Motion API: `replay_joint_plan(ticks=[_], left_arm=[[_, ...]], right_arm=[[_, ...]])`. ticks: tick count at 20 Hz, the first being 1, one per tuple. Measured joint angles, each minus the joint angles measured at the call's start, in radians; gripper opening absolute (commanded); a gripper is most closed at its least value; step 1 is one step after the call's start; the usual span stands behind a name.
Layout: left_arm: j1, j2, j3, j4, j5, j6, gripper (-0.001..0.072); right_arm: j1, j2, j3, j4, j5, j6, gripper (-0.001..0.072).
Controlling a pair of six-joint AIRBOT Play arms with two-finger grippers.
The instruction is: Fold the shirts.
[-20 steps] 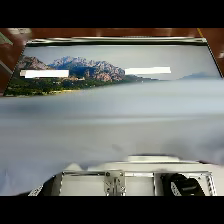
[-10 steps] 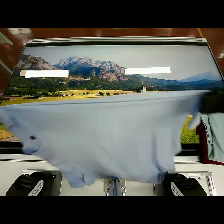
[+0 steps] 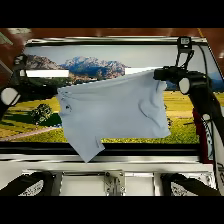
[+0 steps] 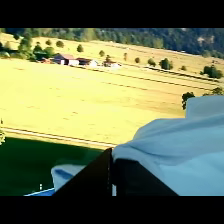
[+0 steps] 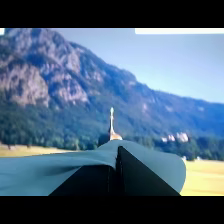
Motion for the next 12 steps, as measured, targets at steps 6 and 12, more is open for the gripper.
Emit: replay_joint_plan(ticks=[6,12], left_arm=[[0.005,-0.252,0.031,-0.092,0.076,-0.048,0.0513],[0.090,-0.290,0.102,-0.225,-0.111,0.012,0.0720]], right_arm=[[-0.002,-0.168,-0.005,0.058,-0.150,0.033,0.0406],[-0.022,-0.108,-0.005,0.050,-0.068,0.023,0.0638]])
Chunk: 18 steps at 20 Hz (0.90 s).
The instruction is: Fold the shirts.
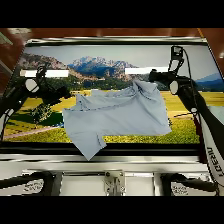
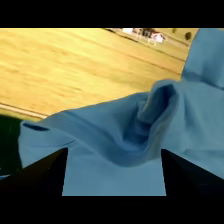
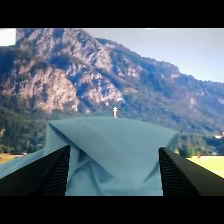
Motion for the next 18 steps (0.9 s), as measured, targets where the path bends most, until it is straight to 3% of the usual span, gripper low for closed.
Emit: replay_joint_plan(ticks=[4,7,10,12,18], left_arm=[[0.137,0.096,-0.053,-0.026,-0.220,0.135,0.0720],[0.237,0.209,-0.237,-0.053,-0.288,0.195,0.0720],[0.298,0.277,-0.449,-0.158,-0.246,0.258,0.0713],[0.314,0.289,-0.563,-0.261,-0.175,0.310,0.0597],[0.286,0.227,-0.709,-0.485,-0.018,0.448,0.0588]], right_arm=[[-0.126,0.110,0.000,-0.128,0.270,-0.018,0.0640],[-0.305,0.140,-0.010,-0.050,0.500,-0.081,0.0640],[-0.457,0.150,-0.035,0.123,0.657,-0.178,0.0640],[-0.517,0.153,-0.047,0.204,0.718,-0.222,0.0640],[-0.573,0.155,-0.059,0.315,0.754,-0.270,0.0639]])
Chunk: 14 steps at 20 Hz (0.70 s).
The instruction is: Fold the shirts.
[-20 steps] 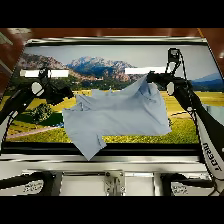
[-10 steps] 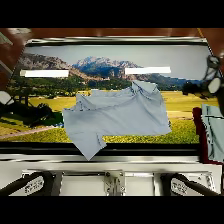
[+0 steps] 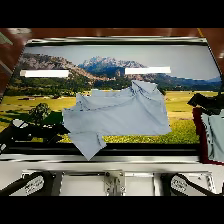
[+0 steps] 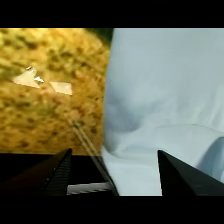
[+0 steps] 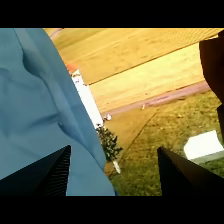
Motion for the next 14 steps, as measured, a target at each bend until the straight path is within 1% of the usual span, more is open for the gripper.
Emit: replay_joint_plan(ticks=[1,2,3,4,5,6,7,11,14], left_arm=[[-0.010,-0.016,-0.006,-0.031,0.012,0.017,0.0588],[-0.023,-0.033,-0.011,-0.065,0.023,0.032,0.0563],[-0.034,-0.045,-0.016,-0.090,0.041,0.045,0.0448],[-0.048,-0.059,-0.018,-0.112,0.068,0.060,0.0306],[-0.061,-0.073,-0.021,-0.132,0.098,0.068,0.0112],[-0.070,-0.082,-0.023,-0.134,0.116,0.077,0.0068],[-0.078,-0.089,-0.024,-0.153,0.129,0.081,0.0040],[-0.094,-0.097,-0.025,-0.183,0.149,0.093,0.0039],[-0.098,-0.081,-0.019,-0.175,0.153,0.130,0.0039]], right_arm=[[-0.002,0.000,0.000,0.009,-0.002,-0.002,0.0639],[-0.005,0.000,0.000,0.019,-0.010,-0.003,0.0640],[-0.007,0.000,-0.001,0.023,-0.011,-0.003,0.0639],[-0.007,0.000,-0.001,0.029,-0.015,-0.003,0.0639],[-0.007,0.000,-0.001,0.035,-0.017,-0.002,0.0639],[-0.008,-0.002,-0.001,0.039,-0.014,-0.001,0.0639],[-0.009,-0.008,-0.001,0.042,-0.004,0.001,0.0640],[-0.010,-0.085,-0.021,0.061,0.137,-0.037,0.0640],[-0.002,-0.154,-0.064,0.095,0.211,-0.083,0.0640]])
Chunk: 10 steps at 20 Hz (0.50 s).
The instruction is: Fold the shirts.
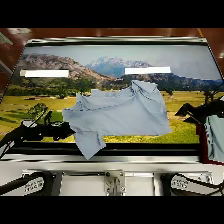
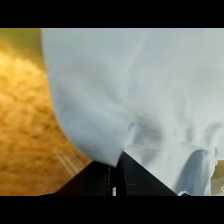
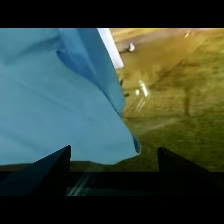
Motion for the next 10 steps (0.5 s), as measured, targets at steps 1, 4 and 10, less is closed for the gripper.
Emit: replay_joint_plan(ticks=[1,4,10], left_arm=[[0.000,0.009,0.005,0.000,-0.009,0.010,0.0039],[-0.002,0.047,0.025,-0.009,-0.050,0.029,0.0039],[-0.002,0.093,0.076,-0.015,-0.095,0.029,0.0039]], right_arm=[[0.004,-0.018,-0.017,0.003,0.014,-0.010,0.0640],[0.012,-0.059,-0.071,0.002,0.038,-0.032,0.0640],[0.017,-0.087,-0.158,0.044,-0.032,-0.030,0.0420]])
